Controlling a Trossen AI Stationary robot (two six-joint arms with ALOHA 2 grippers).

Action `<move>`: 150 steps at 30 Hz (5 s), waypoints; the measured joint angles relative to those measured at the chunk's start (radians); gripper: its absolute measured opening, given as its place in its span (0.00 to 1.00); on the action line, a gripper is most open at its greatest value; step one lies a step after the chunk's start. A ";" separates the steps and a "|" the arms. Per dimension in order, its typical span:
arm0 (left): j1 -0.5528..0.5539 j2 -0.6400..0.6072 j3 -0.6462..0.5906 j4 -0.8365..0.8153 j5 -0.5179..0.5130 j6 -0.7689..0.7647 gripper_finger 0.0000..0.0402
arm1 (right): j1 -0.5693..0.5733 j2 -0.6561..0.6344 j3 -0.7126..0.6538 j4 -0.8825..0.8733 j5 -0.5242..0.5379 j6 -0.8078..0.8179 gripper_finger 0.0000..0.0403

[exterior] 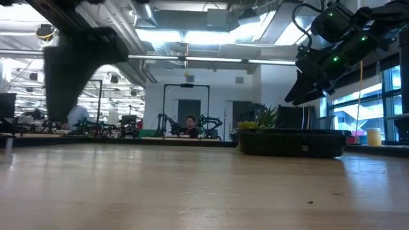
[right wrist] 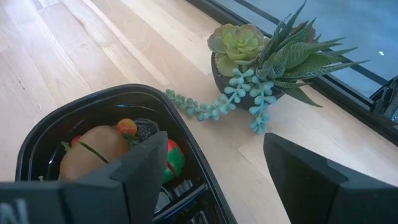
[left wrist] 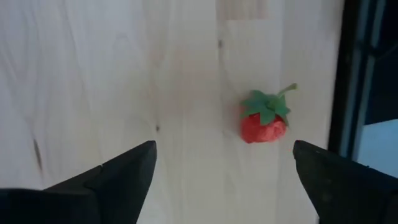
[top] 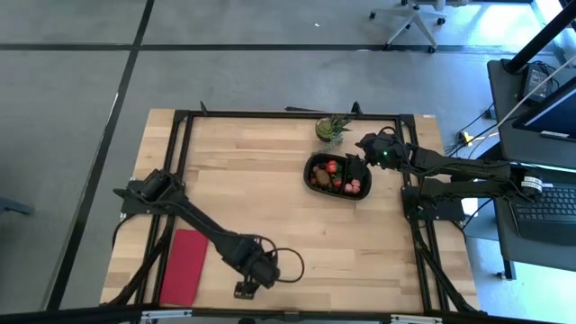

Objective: Pick and placing Produce into tupperware
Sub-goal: Put the red strawberry into the of the black bin

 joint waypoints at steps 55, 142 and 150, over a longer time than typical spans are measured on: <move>-0.090 0.006 -0.188 0.309 -0.126 0.079 0.91 | 0.000 0.001 0.000 0.001 0.000 0.010 0.66; 0.081 -0.080 -0.189 0.245 -0.229 0.233 0.31 | 0.000 0.002 0.000 0.023 0.000 0.028 0.66; 0.294 -0.128 -0.187 0.313 -0.228 0.345 0.32 | 0.000 0.002 0.000 0.024 0.000 -0.032 0.66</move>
